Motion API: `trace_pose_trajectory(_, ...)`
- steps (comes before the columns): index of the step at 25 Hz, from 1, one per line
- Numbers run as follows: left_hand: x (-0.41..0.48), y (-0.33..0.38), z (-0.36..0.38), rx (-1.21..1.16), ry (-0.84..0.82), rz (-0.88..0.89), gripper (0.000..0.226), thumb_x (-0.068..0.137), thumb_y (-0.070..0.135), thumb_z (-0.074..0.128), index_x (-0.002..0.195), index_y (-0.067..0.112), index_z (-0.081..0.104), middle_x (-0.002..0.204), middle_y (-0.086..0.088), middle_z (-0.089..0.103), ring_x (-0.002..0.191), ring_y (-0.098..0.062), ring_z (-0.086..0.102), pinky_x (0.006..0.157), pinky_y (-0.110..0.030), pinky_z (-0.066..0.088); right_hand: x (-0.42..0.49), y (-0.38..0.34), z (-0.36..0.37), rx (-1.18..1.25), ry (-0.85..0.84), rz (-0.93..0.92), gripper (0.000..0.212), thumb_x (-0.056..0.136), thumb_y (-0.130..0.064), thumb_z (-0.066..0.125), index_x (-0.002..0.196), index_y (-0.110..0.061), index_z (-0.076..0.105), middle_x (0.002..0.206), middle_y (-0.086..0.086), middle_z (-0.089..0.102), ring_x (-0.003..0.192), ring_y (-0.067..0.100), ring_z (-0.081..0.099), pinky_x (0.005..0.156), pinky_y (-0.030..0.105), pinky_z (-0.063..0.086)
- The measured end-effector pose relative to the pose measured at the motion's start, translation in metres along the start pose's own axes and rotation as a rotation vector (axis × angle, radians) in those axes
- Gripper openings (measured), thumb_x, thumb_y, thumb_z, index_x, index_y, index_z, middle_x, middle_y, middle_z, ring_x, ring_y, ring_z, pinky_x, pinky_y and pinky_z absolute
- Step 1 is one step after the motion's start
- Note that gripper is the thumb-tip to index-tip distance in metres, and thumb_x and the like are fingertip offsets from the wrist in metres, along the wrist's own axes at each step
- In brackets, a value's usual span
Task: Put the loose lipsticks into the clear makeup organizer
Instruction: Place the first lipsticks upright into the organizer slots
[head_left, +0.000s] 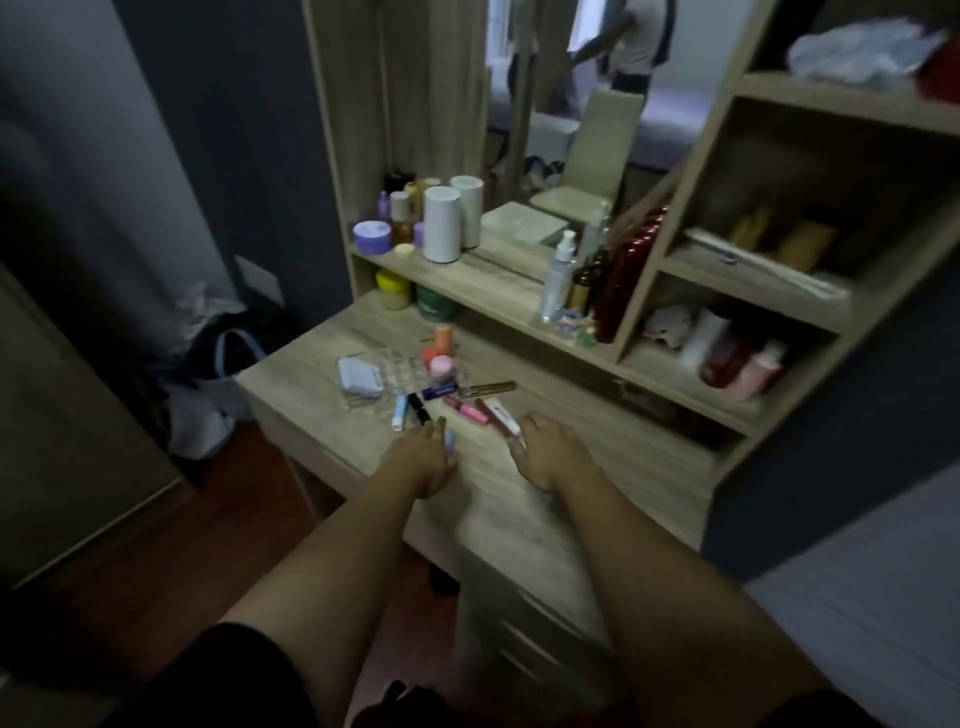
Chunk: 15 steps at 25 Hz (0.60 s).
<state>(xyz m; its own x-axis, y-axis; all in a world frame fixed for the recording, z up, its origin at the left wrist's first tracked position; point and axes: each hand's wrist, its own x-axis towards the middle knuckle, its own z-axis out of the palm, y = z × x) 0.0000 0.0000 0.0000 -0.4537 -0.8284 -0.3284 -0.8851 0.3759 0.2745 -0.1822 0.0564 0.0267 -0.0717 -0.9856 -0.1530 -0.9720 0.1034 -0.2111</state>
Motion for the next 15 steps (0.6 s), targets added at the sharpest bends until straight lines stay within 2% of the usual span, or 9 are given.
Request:
trace_pose_trajectory(3,0.023,-0.027,0.009,-0.069,0.014,-0.045,0.055,0.097,0.029,0.041,0.145,0.004,0.028,0.149,-0.019,0.035,0.133,-0.036,0.039,0.111,-0.044,0.035,0.041,-0.007,0.021,0.046,-0.024,-0.019,0.052,0.097,-0.026,0.042,0.145,-0.01,0.03,0.147,0.015,0.038,0.13,0.032,0.04,0.108,0.038,0.034)
trace_pose_trajectory(6,0.048,-0.048,0.022,-0.106,-0.01,-0.039,0.039,0.097,0.023,0.041,0.128,-0.001,0.046,0.133,-0.021,0.051,0.118,-0.035,0.051,0.102,-0.042,0.042,0.079,-0.008,0.048,0.07,-0.064,-0.005,0.056,0.096,-0.02,0.044,0.148,-0.013,0.023,0.148,0.014,0.037,0.131,0.03,0.04,0.109,0.036,0.033)
trace_pose_trajectory(8,0.059,-0.052,0.025,-0.138,0.002,-0.029,0.03,0.096,0.018,0.042,0.116,-0.001,0.054,0.123,-0.022,0.059,0.109,-0.035,0.056,0.096,-0.04,0.044,0.097,-0.005,0.064,0.085,-0.035,0.027,0.056,0.095,-0.013,0.044,0.147,-0.013,0.025,0.146,0.013,0.041,0.129,0.028,0.043,0.109,0.035,0.035)
trace_pose_trajectory(12,0.076,-0.049,0.034,-0.264,0.091,-0.102,0.023,0.096,0.015,0.044,0.106,-0.001,0.059,0.11,-0.023,0.064,0.097,-0.035,0.061,0.084,-0.039,0.048,0.115,-0.003,0.091,-0.015,-0.004,0.117,0.042,0.091,-0.01,0.052,0.132,-0.006,0.045,0.131,0.014,0.054,0.118,0.025,0.052,0.105,0.034,0.042)
trace_pose_trajectory(15,0.087,-0.044,0.041,-0.357,0.131,-0.154,0.022,0.093,0.013,0.05,0.11,0.0,0.057,0.114,-0.022,0.062,0.102,-0.035,0.06,0.087,-0.041,0.049,0.122,0.006,0.105,-0.073,0.02,0.13,0.044,0.087,-0.01,0.06,0.129,-0.005,0.047,0.13,0.016,0.054,0.12,0.027,0.052,0.105,0.036,0.042)
